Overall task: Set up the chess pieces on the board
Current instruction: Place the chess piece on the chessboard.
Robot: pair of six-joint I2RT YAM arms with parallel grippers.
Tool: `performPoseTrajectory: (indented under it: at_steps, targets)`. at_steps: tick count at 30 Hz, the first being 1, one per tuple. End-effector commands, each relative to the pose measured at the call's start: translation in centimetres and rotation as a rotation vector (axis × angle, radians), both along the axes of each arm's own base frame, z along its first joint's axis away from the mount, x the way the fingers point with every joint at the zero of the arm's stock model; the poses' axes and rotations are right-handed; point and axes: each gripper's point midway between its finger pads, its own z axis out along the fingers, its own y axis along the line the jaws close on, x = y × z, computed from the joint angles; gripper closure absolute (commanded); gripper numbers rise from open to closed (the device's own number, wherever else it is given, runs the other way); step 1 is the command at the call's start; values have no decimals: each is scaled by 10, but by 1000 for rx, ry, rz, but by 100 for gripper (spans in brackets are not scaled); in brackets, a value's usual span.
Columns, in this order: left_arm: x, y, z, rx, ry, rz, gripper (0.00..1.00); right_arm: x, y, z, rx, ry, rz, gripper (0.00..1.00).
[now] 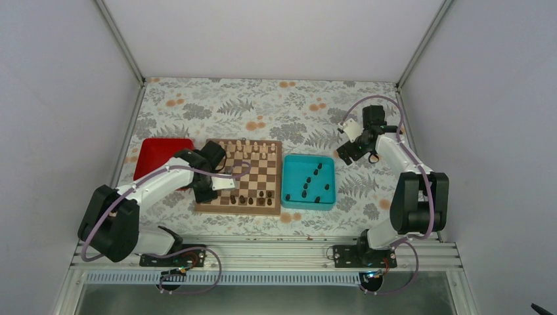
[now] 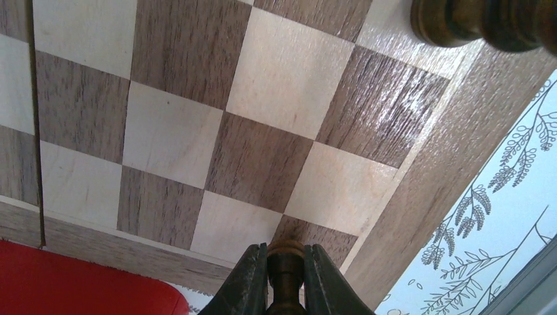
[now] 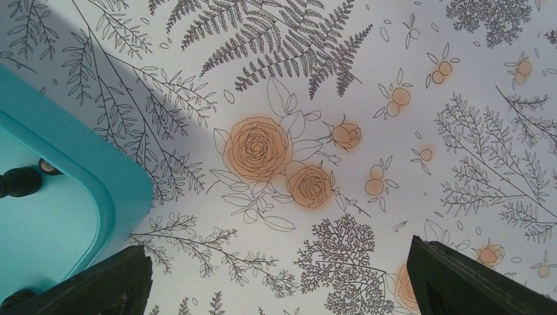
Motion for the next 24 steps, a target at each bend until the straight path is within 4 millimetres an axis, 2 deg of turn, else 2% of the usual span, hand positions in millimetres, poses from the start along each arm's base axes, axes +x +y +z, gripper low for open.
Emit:
performPoseTrajectory:
  at_steps: [1, 5, 12, 24]
  targets:
    - [-1, -6, 0, -40, -3, -10, 93, -2, -2, -9, -7, 20, -5, 0]
    - [-6, -9, 0, -59, 23, -14, 94, -3, -3, -10, -8, 21, -4, 0]
    - [-15, -3, -3, -40, 46, -10, 94, -3, -4, -12, -13, 26, -8, 0]
    - [-12, 1, -4, -12, 37, -11, 93, -4, -4, -12, -13, 27, -8, 0]
